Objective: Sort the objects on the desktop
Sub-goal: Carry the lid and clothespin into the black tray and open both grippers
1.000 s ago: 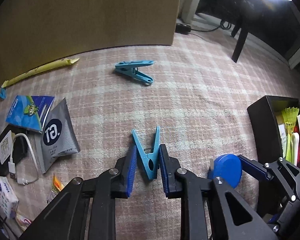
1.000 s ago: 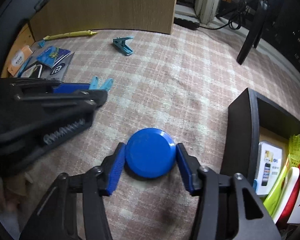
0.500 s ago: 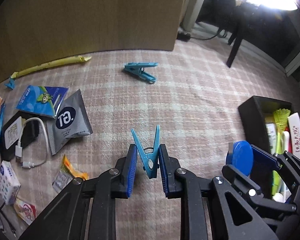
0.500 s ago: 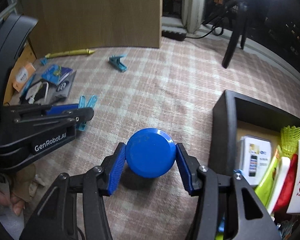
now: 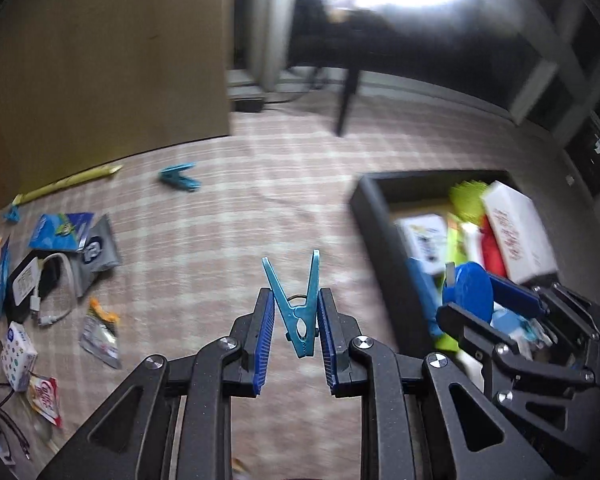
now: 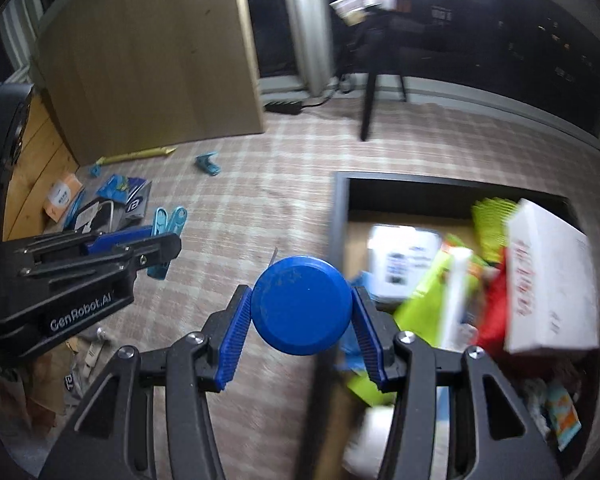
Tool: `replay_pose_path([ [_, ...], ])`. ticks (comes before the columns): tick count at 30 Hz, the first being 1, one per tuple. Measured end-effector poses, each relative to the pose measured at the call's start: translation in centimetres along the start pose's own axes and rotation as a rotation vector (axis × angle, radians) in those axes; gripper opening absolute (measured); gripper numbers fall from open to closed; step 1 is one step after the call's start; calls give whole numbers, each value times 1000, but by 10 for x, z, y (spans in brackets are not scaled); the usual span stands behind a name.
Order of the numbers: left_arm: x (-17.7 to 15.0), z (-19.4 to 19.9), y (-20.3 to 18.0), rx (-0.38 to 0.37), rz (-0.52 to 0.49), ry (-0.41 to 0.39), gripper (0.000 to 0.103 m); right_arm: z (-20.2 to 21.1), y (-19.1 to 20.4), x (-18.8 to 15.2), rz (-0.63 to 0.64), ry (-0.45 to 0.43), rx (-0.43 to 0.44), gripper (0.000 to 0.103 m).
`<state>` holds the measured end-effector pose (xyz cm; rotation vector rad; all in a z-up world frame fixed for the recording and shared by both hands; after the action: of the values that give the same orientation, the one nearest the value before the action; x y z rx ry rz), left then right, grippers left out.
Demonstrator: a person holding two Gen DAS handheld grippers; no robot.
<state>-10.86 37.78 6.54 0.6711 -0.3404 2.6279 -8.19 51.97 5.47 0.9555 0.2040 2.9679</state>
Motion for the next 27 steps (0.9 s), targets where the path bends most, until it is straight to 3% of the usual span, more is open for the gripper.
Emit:
replay_pose_path([
  [1,17,-4,-11,-10,-14,3,20,6,-9,-3,-15,-2,-5,49],
  [17,-27,10,-174,-182,-219,48,21,81,-153,-69,-221,-19,-155,49],
  [27,-49,5,-246,-236,-329,84,21,101,-199,-98,-288,-11,-204,49],
])
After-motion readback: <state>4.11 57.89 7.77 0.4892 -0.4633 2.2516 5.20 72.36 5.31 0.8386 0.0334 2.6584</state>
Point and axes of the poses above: each gripper's, at about its wrist camera, not at the fingertips, and z roughly against the way its jaws point, y to its left, x to its top, the point moved 6 cm from there along -z, roughly the way its jaws point, and after that the axes turned 3 degrees about -y, right-handed, at the moved point
